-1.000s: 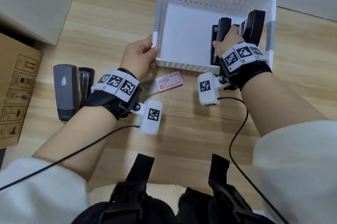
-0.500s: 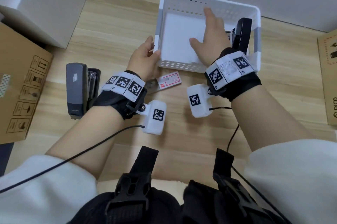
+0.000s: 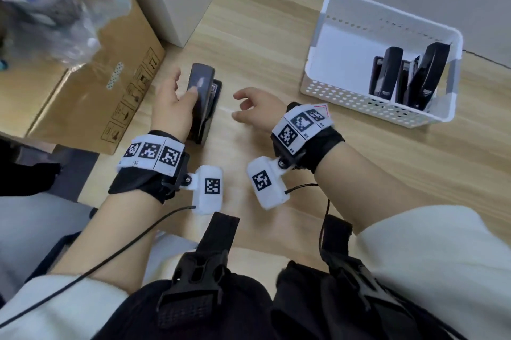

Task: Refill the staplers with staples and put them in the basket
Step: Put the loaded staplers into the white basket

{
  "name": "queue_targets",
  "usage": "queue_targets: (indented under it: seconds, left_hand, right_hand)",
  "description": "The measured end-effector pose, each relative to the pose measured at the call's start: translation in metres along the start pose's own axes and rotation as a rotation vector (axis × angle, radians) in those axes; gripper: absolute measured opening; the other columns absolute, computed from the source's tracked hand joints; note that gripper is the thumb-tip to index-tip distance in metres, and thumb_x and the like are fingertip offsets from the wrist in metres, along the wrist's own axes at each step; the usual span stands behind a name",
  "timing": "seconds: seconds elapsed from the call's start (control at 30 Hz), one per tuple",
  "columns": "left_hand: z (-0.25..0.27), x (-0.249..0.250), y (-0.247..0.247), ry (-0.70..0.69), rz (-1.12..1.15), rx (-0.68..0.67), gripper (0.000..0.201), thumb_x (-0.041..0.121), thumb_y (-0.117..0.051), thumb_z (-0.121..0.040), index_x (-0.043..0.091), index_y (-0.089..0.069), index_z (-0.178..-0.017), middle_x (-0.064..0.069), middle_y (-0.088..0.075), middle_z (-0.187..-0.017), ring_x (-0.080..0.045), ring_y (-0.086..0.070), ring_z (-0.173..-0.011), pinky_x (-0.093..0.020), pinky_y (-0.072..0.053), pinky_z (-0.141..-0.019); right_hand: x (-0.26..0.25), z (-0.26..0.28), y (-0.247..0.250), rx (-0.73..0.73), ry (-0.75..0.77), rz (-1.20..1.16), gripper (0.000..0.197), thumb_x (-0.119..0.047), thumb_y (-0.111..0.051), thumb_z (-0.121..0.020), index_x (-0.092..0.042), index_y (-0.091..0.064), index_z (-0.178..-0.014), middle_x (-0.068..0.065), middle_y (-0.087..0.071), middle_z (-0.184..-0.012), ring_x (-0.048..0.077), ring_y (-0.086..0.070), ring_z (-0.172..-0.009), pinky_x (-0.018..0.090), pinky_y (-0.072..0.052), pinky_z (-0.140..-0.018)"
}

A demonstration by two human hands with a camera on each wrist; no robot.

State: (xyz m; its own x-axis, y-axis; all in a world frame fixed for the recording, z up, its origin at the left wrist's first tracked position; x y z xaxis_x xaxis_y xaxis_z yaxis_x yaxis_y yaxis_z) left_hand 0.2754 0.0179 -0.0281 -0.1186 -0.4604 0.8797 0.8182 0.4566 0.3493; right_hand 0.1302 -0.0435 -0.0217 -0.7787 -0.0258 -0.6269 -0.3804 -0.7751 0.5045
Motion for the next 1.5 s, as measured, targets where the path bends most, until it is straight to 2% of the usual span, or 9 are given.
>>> queue_targets:
  seconds: [0.13, 0.33, 0.53, 0.67, 0.8, 0.9, 1.23, 1.43, 1.5]
  left_hand:
    - [-0.007, -0.048, 0.003, 0.224, -0.028, -0.257, 0.078, 0.065, -0.04, -0.07, 0.02, -0.043, -0.133, -0.005, -0.05, -0.137, -0.021, -0.047, -0.125, -0.044, -0.031, -0.111]
    - [0.003, -0.035, -0.003, 0.08, -0.033, -0.444, 0.037, 0.022, -0.025, -0.1, 0.012, -0.041, -0.132, -0.001, -0.05, -0.117, -0.012, -0.047, -0.109, -0.012, -0.04, -0.085]
    - [0.004, -0.032, -0.007, 0.196, 0.231, -0.475, 0.029, 0.019, -0.032, -0.099, 0.017, -0.053, -0.119, 0.01, -0.069, -0.081, 0.001, -0.063, -0.072, -0.012, -0.05, -0.068]
    - [0.01, -0.031, -0.019, 0.322, 0.427, -0.409, 0.023, 0.026, -0.042, -0.095, 0.025, -0.054, -0.115, 0.006, -0.065, -0.098, -0.009, -0.058, -0.09, -0.034, -0.043, -0.08]
    - [0.015, -0.022, -0.032, 0.333, 0.476, -0.349, 0.041, 0.031, -0.064, -0.081, 0.028, -0.043, -0.117, 0.007, -0.062, -0.092, -0.009, -0.061, -0.085, -0.04, -0.043, -0.091]
    - [0.015, -0.001, -0.043, 0.312, 0.513, -0.4, 0.062, 0.028, -0.069, -0.075, 0.024, -0.037, -0.128, 0.007, -0.061, -0.096, -0.007, -0.062, -0.088, -0.03, -0.051, -0.074]
    - [0.015, 0.097, -0.13, 0.059, 0.362, -0.69, 0.055, 0.029, -0.063, -0.076, 0.026, -0.042, -0.127, 0.006, -0.06, -0.114, -0.008, -0.06, -0.106, -0.029, -0.051, -0.079]
    - [-0.022, 0.096, -0.175, -0.082, 0.08, -0.507, 0.054, 0.013, -0.056, -0.088, 0.014, -0.035, -0.137, -0.006, -0.043, -0.139, -0.017, -0.043, -0.127, -0.033, -0.041, -0.104]
    - [-0.031, 0.086, -0.185, -0.056, 0.064, -0.474, 0.052, 0.008, -0.055, -0.088, 0.011, -0.036, -0.136, -0.008, -0.046, -0.135, -0.015, -0.05, -0.117, -0.027, -0.048, -0.094]
  right_hand:
    - [-0.017, -0.018, -0.032, -0.07, -0.047, -0.142, 0.058, -0.025, -0.056, -0.09, -0.007, -0.033, -0.14, 0.011, -0.049, -0.131, 0.024, -0.05, -0.119, 0.036, -0.039, -0.104]
    - [-0.021, -0.03, -0.055, -0.085, -0.049, -0.387, 0.047, -0.026, -0.047, -0.095, -0.014, -0.037, -0.138, 0.007, -0.054, -0.126, 0.019, -0.05, -0.102, 0.022, -0.04, -0.07]
    - [-0.013, -0.028, -0.051, -0.089, -0.092, -0.486, 0.05, -0.027, -0.04, -0.097, -0.032, -0.021, -0.144, 0.003, -0.051, -0.13, 0.025, -0.05, -0.117, 0.041, -0.046, -0.089]
    - [-0.008, -0.02, -0.035, -0.009, -0.004, -0.441, 0.053, -0.013, -0.042, -0.096, -0.021, -0.024, -0.145, 0.011, -0.057, -0.127, 0.025, -0.054, -0.114, 0.039, -0.04, -0.105]
    - [0.001, -0.003, -0.016, -0.005, 0.049, -0.599, 0.055, -0.013, -0.044, -0.096, -0.023, -0.022, -0.145, 0.01, -0.063, -0.108, 0.019, -0.06, -0.092, 0.026, -0.049, -0.083]
    - [0.018, 0.01, 0.007, 0.018, 0.024, -0.791, 0.076, -0.017, -0.054, -0.092, -0.028, -0.004, -0.148, -0.001, -0.062, -0.095, 0.017, -0.063, -0.094, 0.036, -0.054, -0.083]
    - [0.086, 0.059, 0.122, 0.287, 0.019, -1.211, 0.078, -0.018, -0.065, -0.083, -0.017, -0.018, -0.146, 0.013, -0.051, -0.135, 0.027, -0.056, -0.115, 0.04, -0.057, -0.066]
    - [0.134, 0.051, 0.176, 0.464, -0.029, -1.215, 0.076, -0.02, -0.069, -0.08, -0.012, -0.027, -0.143, 0.01, -0.053, -0.13, 0.023, -0.058, -0.107, 0.033, -0.056, -0.06]
    - [0.142, 0.043, 0.182, 0.495, -0.074, -1.165, 0.083, -0.022, -0.074, -0.075, -0.01, -0.028, -0.143, 0.01, -0.049, -0.138, 0.022, -0.061, -0.106, 0.034, -0.056, -0.062]
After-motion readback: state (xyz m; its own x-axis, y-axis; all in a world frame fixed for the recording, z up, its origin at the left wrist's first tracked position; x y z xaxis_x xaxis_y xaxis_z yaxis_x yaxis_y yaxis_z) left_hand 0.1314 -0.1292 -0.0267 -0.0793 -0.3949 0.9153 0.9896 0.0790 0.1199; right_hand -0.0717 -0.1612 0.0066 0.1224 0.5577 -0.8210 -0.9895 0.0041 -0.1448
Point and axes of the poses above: each hand's wrist, its own z-axis away from the middle knuckle, its own y-axis out of the back of the hand, x = y × z, the point moved 5 cm from there along -z, towards the middle knuckle
